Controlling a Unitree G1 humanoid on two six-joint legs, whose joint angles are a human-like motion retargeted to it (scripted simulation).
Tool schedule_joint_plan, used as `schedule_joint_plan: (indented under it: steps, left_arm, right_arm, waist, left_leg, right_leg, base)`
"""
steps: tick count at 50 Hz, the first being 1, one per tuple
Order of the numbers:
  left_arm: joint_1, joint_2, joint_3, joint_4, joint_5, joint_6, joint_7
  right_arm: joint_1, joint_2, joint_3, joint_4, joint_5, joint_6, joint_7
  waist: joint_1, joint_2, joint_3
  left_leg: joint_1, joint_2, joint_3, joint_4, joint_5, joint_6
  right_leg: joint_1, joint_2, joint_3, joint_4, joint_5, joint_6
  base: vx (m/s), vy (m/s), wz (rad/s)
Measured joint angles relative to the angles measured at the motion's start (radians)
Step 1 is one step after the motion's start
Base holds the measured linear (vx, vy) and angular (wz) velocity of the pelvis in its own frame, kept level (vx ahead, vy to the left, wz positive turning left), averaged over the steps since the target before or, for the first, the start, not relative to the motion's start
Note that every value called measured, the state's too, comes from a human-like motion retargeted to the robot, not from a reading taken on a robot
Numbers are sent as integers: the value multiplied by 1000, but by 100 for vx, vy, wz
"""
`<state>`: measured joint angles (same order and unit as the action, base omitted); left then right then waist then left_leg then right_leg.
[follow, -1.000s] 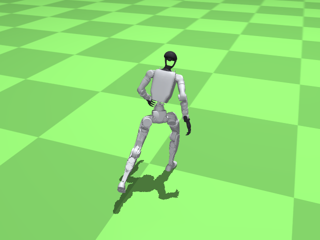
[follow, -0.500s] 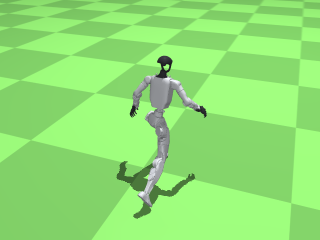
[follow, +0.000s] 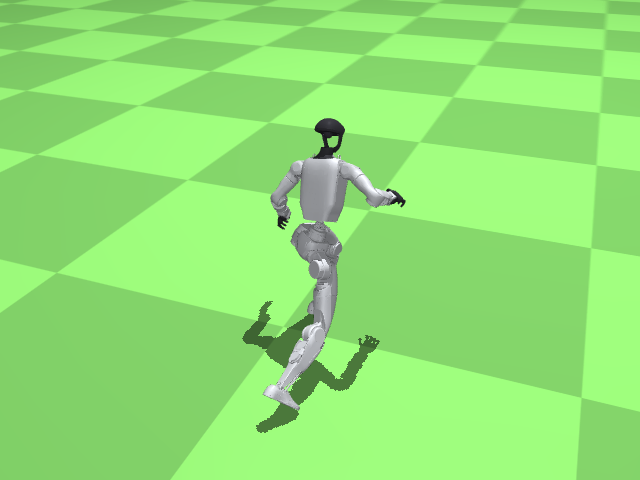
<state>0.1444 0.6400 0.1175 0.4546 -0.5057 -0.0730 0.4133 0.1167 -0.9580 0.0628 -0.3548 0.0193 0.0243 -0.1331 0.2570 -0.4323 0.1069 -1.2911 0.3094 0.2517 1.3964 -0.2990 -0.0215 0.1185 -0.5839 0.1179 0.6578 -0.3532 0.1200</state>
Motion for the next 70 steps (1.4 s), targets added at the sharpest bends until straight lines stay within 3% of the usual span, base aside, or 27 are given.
schedule_joint_plan:
  steps: [3, 5, 7, 9, 13, 18, 21, 24, 26, 28, 30, 31, 34, 37, 39, 44, 48, 51, 53, 55, 57, 58, 61, 63, 65, 68, 70]
  left_arm:
    - [102, 12, -83, -123, 28, -62, 85]
    - [165, 13, -140, -177, 90, -94, 98]
    - [205, 1, -184, -174, 145, -111, 56]
    - [205, -22, -217, -120, 168, -110, -17]
    - [83, -81, -297, 88, 164, -50, -160]
    - [-115, -122, -410, 285, 215, 50, -235]
    - [-150, -131, -417, 250, 175, 68, -235]
    - [-129, -144, -395, 128, 85, 53, -200]
    - [-101, -166, -368, 27, 42, 44, -175]
    - [-84, -199, -320, -53, 34, 46, -166]
    - [-80, -243, -260, -102, 52, 52, -169]
    - [-83, -272, -234, -114, 56, 46, -153]
    - [-109, -358, -213, -133, 36, 13, -59]
    - [-133, -401, -282, -130, 17, -14, 9]
    - [-139, -399, -341, -123, 19, -13, 3]
    - [-145, -349, -418, -112, -17, 20, -69]
    - [-175, -254, -417, -143, -16, 46, -167]
    - [-170, -144, -419, -201, 35, 50, -235]
    - [-135, -71, -421, -243, 66, 30, -248]
    - [-94, -19, -413, -264, 76, -9, -219]
    - [-59, -11, -389, -243, 61, -53, -149]
    - [-46, -22, -372, -216, 52, -72, -110]
    - [-27, -110, -321, -80, 38, -88, -35]
    - [-28, -177, -287, 33, 42, -70, -44]
    - [-29, -227, -250, 140, 66, -36, -90]
    - [-22, -263, -212, 259, 93, 2, -148]
    - [-11, -276, -195, 317, 102, 15, -152]
  right_arm:
    - [132, -8, -24, 3, 67, -30, 8]
    - [238, 28, -19, 58, 91, -58, 28]
    - [301, 94, 25, 179, 105, -77, 69]
    - [317, 177, 80, 344, 129, -75, 111]
    - [299, 349, 162, 734, 203, -29, 151]
    - [296, 503, 214, 1138, 173, 65, 204]
    - [316, 537, 223, 1238, 35, 112, 314]
    - [381, 533, 205, 1214, -58, 114, 411]
    - [436, 522, 184, 1173, -53, 103, 442]
    - [450, 524, 181, 1166, -21, 97, 427]
    - [401, 532, 200, 1207, -2, 85, 352]
    - [347, 532, 207, 1241, -24, 76, 290]
    - [142, 508, 201, 1340, -136, 68, 85]
    - [-54, 440, 151, 1378, -185, 95, -88]
    - [-153, 382, 125, 1367, -128, 104, -163]
    - [-304, 244, 140, 1304, -5, 105, -157]
    - [-395, 165, 183, 1281, -87, 112, -52]
    - [-377, 145, 214, 1245, -106, 93, -53]
    - [-275, 162, 202, 1171, -81, 65, -102]
    - [-122, 211, 152, 1055, -51, 29, -162]
    - [23, 288, 90, 937, -21, -6, -193]
    - [80, 330, 65, 892, -3, -19, -195]
    - [167, 440, 37, 876, 78, -18, -160]
    - [173, 502, 33, 958, 130, 7, -126]
    - [158, 553, 29, 1091, 171, 38, -84]
    - [104, 596, 25, 1345, 198, 84, -17]
    - [59, 608, 32, 1505, 172, 111, 20]
  waist:
    - [110, 48, -27]
    - [185, 106, -20]
    - [222, 190, -14]
    - [189, 261, -12]
    - [-57, 278, -33]
    - [-313, 259, -74]
    - [-392, 284, -77]
    - [-426, 350, -108]
    - [-420, 419, -148]
    - [-381, 477, -156]
    - [-349, 511, -88]
    - [-351, 531, -23]
    - [-391, 587, 184]
    - [-422, 631, 346]
    - [-409, 665, 408]
    - [-385, 766, 413]
    - [-478, 824, 408]
    - [-517, 858, 322]
    - [-505, 861, 211]
    - [-494, 832, 110]
    - [-512, 775, 68]
    - [-526, 743, 66]
    - [-564, 632, 96]
    - [-558, 565, 117]
    - [-492, 534, 107]
    - [-293, 517, 34]
    - [-154, 507, -13]
  left_leg:
    - [198, 4, 24, -341, 135, -16]
    - [409, -22, 18, -674, 293, -39]
    - [667, -49, -23, -1065, 476, -76]
    - [857, -80, -64, -1313, 514, -112]
    - [1004, -271, -174, -1360, 322, -108]
    - [1150, -416, -381, -1144, 335, -84]
    - [1265, -348, -438, -1004, 318, -102]
    - [1360, -238, -517, -979, 401, -142]
    - [1404, -162, -576, -1043, 458, -163]
    - [1436, -79, -586, -1053, 383, -166]
    - [1481, -19, -547, -961, 174, -141]
    - [1504, 13, -520, -894, 44, -118]
    - [1569, 103, -427, -761, -286, -31]
    - [1598, 167, -311, -656, -465, 37]
    - [1562, 182, -283, -507, -489, 46]
    - [1423, 172, -348, -240, -399, -10]
    - [1478, 177, -340, -380, -366, -24]
    - [1518, 155, -306, -579, -250, -26]
    - [1526, 119, -300, -742, -86, -49]
    - [1532, 62, -331, -925, 155, -94]
    - [1534, -10, -413, -1085, 365, -148]
    - [1527, -48, -463, -1140, 412, -168]
    - [1478, -187, -561, -1206, 345, -151]
    - [1437, -257, -533, -1238, 294, -123]
    - [1367, -281, -439, -1279, 305, -86]
    - [1205, -269, -265, -1320, 338, -23]
    - [1095, -235, -172, -1333, 352, -12]
  right_leg:
    - [32, 88, 45, -344, 458, 66]
    - [43, 157, 72, -483, 689, 99]
    - [52, 253, 53, -538, 730, 114]
    - [54, 355, 12, -564, 660, 113]
    - [-67, 471, -49, -610, 562, 105]
    - [-367, 439, -131, -645, 526, 124]
    - [-506, 392, -300, -661, 550, 142]
    - [-648, 359, -464, -569, 532, 142]
    - [-805, 325, -528, -322, 370, 118]
    - [-1000, 282, -566, 60, 154, 37]
    - [-1119, 216, -576, 386, 13, -41]
    - [-1138, 184, -571, 493, -23, -45]
    - [-1177, 79, -529, 732, -86, 8]
    - [-1229, -9, -452, 873, -99, 76]
    - [-1261, -18, -416, 916, -98, 82]
    - [-1316, 12, -411, 943, -87, 43]
    - [-1271, 1, -425, 926, -95, 65]
    - [-1220, 15, -464, 836, -82, 67]
    - [-1185, 42, -499, 724, -49, 63]
    - [-1125, 73, -532, 564, 6, 61]
    - [-1011, 118, -560, 324, 103, 65]
    - [-936, 153, -568, 169, 176, 71]
    - [-665, 256, -522, -374, 486, 79]
    - [-514, 293, -479, -594, 604, 109]
    - [-424, 345, -454, -648, 582, 127]
    - [-367, 435, -350, -532, 505, 54]
    - [-334, 480, -245, -409, 513, -7]
  base:
    - [21, 9, -100]
    - [15, 9, -72]
    - [13, 9, -3]
    - [12, 11, 137]
    - [5, 6, 371]
    - [8, -1, 388]
    - [15, -15, 264]
    - [13, 4, 181]
    - [6, 30, 119]
    - [-11, 17, 24]
    - [-27, 11, 8]
    - [-36, 17, 44]
    - [-39, 26, 95]
    - [-29, 27, 67]
    - [-18, 16, -20]
    - [0, 4, -38]
    - [22, -2, 26]
    - [34, -7, 4]
    - [41, -14, -18]
    - [40, -18, -6]
    - [32, -19, -1]
    - [25, -17, -23]
    - [19, -14, -67]
    - [15, -13, -148]
    - [12, -9, -249]
    - [11, -2, -362]
    - [15, 5, -389]
